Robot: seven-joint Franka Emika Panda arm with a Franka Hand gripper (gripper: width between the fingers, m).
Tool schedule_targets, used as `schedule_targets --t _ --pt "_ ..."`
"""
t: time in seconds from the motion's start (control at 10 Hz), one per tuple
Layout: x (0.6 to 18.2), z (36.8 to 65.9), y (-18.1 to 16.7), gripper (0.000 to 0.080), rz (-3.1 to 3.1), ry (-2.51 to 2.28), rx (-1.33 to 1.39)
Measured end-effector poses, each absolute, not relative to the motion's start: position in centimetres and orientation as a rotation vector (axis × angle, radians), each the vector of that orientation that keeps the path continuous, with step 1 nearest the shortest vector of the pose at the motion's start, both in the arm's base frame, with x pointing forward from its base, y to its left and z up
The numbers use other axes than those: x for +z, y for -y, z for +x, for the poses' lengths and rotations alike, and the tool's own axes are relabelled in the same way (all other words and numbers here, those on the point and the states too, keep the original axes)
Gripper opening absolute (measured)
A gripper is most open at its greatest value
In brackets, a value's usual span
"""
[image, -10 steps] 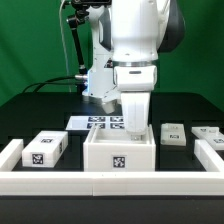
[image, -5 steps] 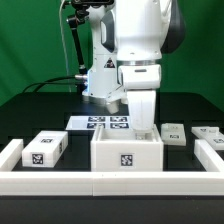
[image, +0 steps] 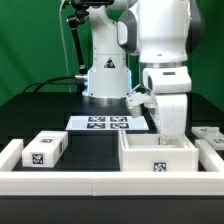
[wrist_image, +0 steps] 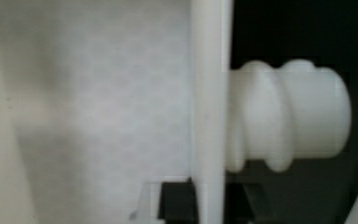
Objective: Assemble cabinet
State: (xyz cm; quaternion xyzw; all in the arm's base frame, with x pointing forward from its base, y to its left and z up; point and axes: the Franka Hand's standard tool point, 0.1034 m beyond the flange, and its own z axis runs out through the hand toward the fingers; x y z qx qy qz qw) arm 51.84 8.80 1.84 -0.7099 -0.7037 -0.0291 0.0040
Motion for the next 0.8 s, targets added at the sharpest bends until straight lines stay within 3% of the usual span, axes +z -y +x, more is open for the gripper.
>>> schedule_targets --t 0.4,0.7,0.8 --pt "1.8 51.9 -11.5 0.0034 -2.196 2.209 -0.054" --pt "1.8 52.0 -11.4 0.0034 -2.209 2.199 -0.061" --pt "1.9 52.1 -11.3 0.0217 -2.227 2.187 -0.074"
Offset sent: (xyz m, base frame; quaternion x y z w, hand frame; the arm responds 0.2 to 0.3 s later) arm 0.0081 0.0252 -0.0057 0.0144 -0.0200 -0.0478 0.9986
